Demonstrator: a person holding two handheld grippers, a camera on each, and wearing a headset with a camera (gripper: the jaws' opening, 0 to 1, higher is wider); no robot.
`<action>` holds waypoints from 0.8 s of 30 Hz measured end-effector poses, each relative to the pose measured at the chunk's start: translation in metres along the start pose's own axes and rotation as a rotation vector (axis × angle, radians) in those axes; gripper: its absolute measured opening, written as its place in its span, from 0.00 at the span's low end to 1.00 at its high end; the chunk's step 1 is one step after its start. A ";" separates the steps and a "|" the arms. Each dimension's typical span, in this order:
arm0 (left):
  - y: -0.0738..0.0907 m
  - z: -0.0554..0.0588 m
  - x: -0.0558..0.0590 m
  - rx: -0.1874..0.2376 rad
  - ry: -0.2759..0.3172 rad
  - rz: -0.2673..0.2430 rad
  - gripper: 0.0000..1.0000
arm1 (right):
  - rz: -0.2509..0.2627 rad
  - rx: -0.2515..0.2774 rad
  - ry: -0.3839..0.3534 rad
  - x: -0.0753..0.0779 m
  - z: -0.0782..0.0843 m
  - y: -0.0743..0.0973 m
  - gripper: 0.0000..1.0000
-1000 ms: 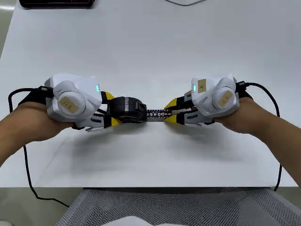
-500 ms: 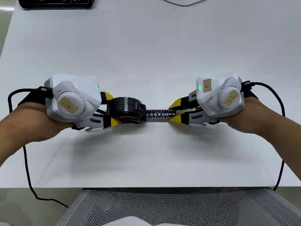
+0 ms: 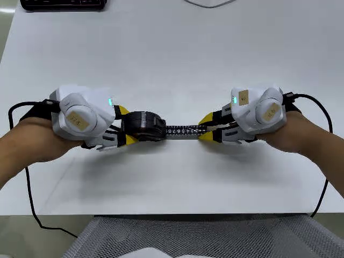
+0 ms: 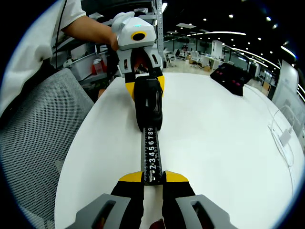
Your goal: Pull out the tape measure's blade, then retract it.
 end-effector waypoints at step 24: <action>0.000 0.000 0.000 -0.003 -0.001 -0.002 0.25 | 0.003 -0.025 -0.003 -0.002 0.011 0.015 0.10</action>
Point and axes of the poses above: the centre of the closed fingertips' face, and the gripper's own axes: y roughly backward along the fingers, x roughly to its right, z roughly out of its underside, the point moved 2 cm from there along y, roughly backward along the fingers, and after that the axes turned 11 degrees about y, right-handed, at the moved point
